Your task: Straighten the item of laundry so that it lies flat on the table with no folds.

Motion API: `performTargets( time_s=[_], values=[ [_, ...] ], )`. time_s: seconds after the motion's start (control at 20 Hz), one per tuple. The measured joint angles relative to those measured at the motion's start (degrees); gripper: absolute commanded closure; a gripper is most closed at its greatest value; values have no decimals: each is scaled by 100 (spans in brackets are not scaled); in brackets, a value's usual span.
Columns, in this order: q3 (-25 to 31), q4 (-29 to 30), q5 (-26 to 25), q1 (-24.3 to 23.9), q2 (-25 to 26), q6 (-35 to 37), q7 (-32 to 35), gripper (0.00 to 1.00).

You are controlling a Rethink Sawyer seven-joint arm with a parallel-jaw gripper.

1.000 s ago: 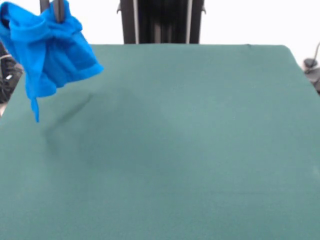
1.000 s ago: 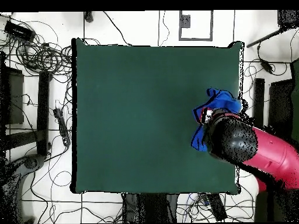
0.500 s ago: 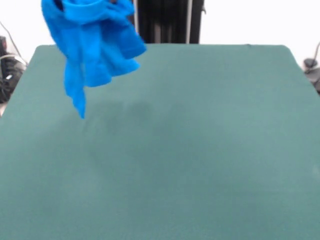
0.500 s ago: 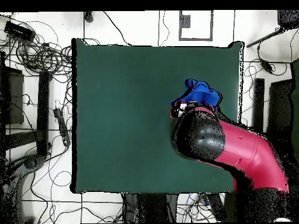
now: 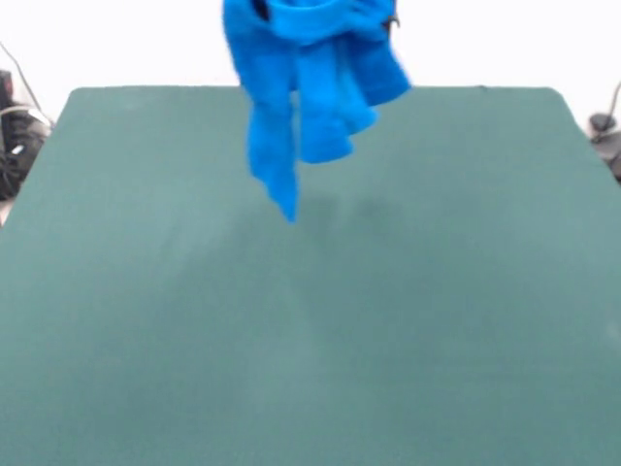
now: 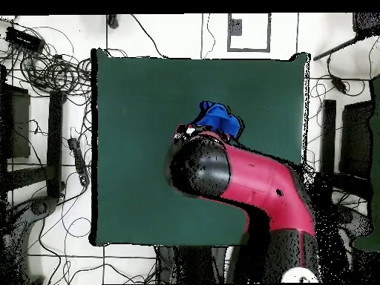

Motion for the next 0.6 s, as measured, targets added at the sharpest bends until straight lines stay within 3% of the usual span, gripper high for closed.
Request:
performTargets(
  time_s=[0.35, 0.6],
  values=[
    [-375, -453, 275, 831, 263, 218, 1151, 100],
    [-529, -732, 345, 1138, 473, 231, 1735, 100]
  ],
)
